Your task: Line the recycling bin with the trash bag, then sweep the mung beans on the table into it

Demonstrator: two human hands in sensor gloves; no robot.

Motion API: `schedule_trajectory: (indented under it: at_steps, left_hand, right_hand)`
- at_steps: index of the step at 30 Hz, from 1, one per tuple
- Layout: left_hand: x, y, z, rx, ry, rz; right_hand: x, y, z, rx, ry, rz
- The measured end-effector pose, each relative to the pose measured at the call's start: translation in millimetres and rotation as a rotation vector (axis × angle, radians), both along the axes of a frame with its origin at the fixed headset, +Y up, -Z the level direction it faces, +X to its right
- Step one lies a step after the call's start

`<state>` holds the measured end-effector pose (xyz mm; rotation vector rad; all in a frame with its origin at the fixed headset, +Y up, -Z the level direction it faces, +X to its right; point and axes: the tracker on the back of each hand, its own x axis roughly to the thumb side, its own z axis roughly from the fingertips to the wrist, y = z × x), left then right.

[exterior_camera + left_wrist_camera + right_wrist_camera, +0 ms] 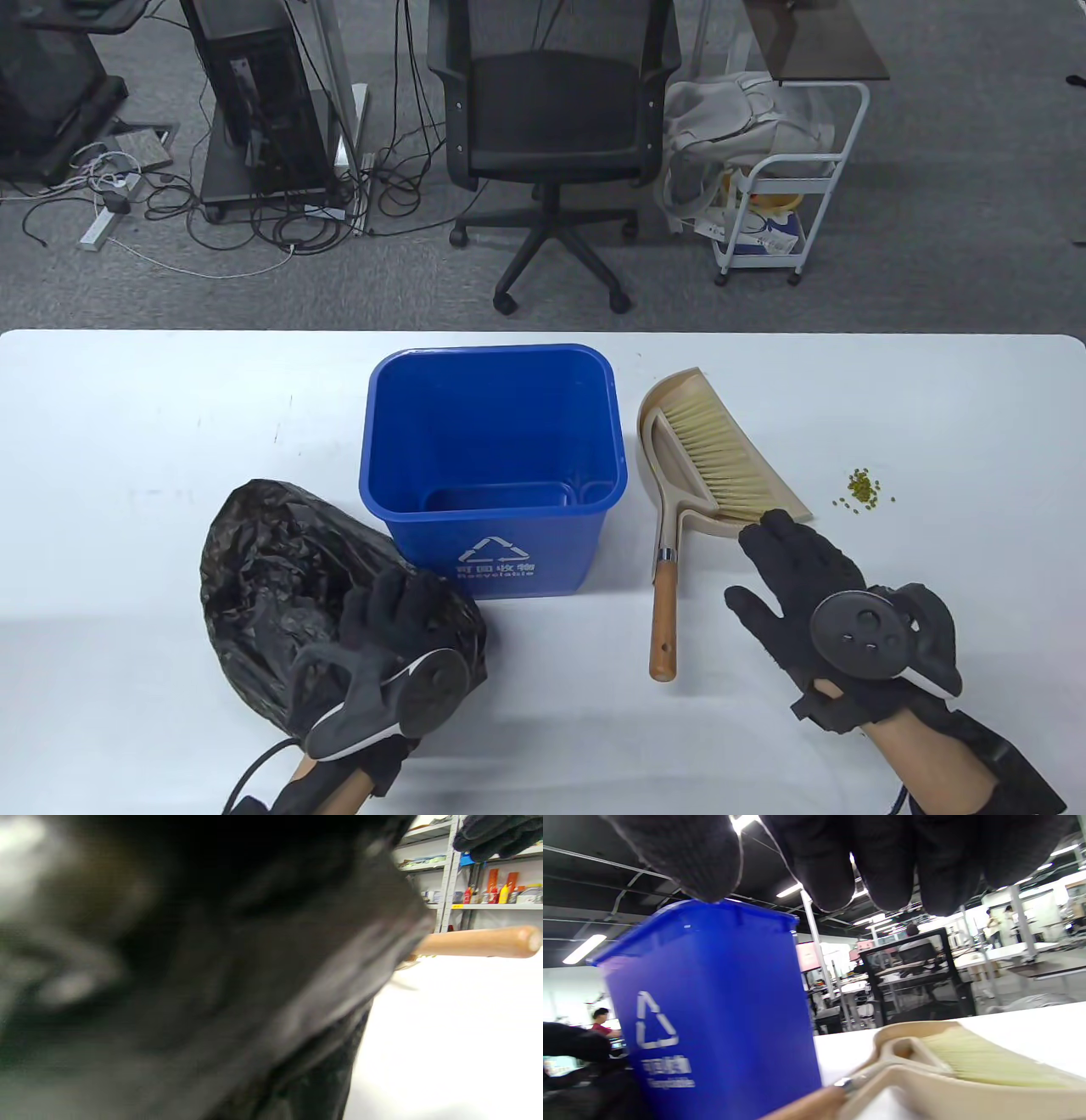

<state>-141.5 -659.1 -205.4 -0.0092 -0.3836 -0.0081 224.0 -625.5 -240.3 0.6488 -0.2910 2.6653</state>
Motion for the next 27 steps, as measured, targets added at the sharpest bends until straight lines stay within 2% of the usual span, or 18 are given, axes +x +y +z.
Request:
schedule_trajectory:
  at_steps: [6, 11, 16, 27]
  left_hand:
    - [38.6, 1.6, -5.1, 0.006, -0.045, 0.003]
    - [60.1, 5.8, -8.3, 0.013, -0.065, 0.017]
    - [67.3, 8.9, -11.0, 0.011, -0.077, 0.033]
    - [65.1, 18.1, -14.7, -0.005, -0.061, 0.166]
  right_hand:
    - [-34.5, 10.7, 12.3, -0.014, 0.122, -0.014]
    - [-56.7, 13.2, 12.5, -0.060, 0.172, -0.015]
    - [-71.5, 8.0, 7.0, -0.126, 0.209, 0.006]
    - [-119.4, -17.0, 5.9, -0.222, 0.288, 0.190]
